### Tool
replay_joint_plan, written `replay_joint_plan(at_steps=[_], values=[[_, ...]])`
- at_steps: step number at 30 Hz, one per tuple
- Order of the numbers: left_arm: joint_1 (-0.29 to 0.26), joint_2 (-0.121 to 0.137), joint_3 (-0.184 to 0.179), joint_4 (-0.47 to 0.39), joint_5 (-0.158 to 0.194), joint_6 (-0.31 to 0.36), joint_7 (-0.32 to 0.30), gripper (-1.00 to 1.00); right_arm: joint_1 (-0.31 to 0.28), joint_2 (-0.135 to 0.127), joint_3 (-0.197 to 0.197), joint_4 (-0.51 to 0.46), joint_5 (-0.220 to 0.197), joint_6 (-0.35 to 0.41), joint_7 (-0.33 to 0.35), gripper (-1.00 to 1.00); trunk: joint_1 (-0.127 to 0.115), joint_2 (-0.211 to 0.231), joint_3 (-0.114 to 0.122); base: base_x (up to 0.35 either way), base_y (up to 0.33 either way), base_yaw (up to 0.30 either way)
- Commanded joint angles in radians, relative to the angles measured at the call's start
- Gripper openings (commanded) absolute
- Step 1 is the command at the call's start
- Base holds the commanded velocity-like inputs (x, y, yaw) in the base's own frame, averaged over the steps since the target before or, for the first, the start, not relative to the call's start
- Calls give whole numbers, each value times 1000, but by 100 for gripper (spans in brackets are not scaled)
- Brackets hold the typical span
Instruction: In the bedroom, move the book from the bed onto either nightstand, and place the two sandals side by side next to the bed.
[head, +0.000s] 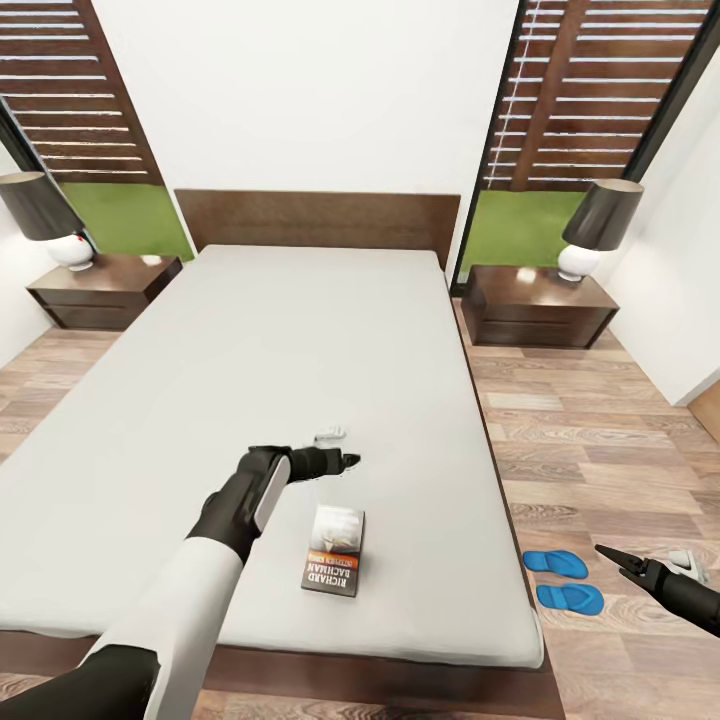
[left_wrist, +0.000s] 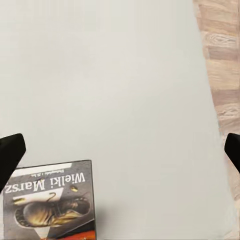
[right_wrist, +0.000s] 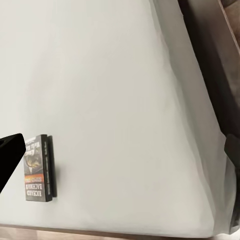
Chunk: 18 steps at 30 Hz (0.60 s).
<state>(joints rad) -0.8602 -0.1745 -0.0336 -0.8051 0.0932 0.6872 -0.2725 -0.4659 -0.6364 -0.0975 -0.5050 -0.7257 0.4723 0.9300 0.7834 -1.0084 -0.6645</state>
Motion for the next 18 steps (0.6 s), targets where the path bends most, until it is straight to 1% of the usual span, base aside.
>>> replay_joint_plan(at_steps=[1, 5, 10, 18], values=[[0, 0, 0, -5, 7, -28, 5, 100, 0, 0, -1, 0, -6, 8, 1, 100, 0, -1, -1, 0, 0, 0], [0, 0, 0, -1, 5, -88, 5, 100, 0, 0, -1, 0, -6, 8, 1, 100, 0, -1, -1, 0, 0, 0], [0, 0, 0, 16, 5, -104, 6, 100, 0, 0, -1, -1, -6, 8, 1, 100, 0, -1, -1, 0, 0, 0], [0, 0, -1, 28, 4, -107, 7, 100, 0, 0, -1, -1, -6, 8, 1, 100, 0, -1, -1, 0, 0, 0]])
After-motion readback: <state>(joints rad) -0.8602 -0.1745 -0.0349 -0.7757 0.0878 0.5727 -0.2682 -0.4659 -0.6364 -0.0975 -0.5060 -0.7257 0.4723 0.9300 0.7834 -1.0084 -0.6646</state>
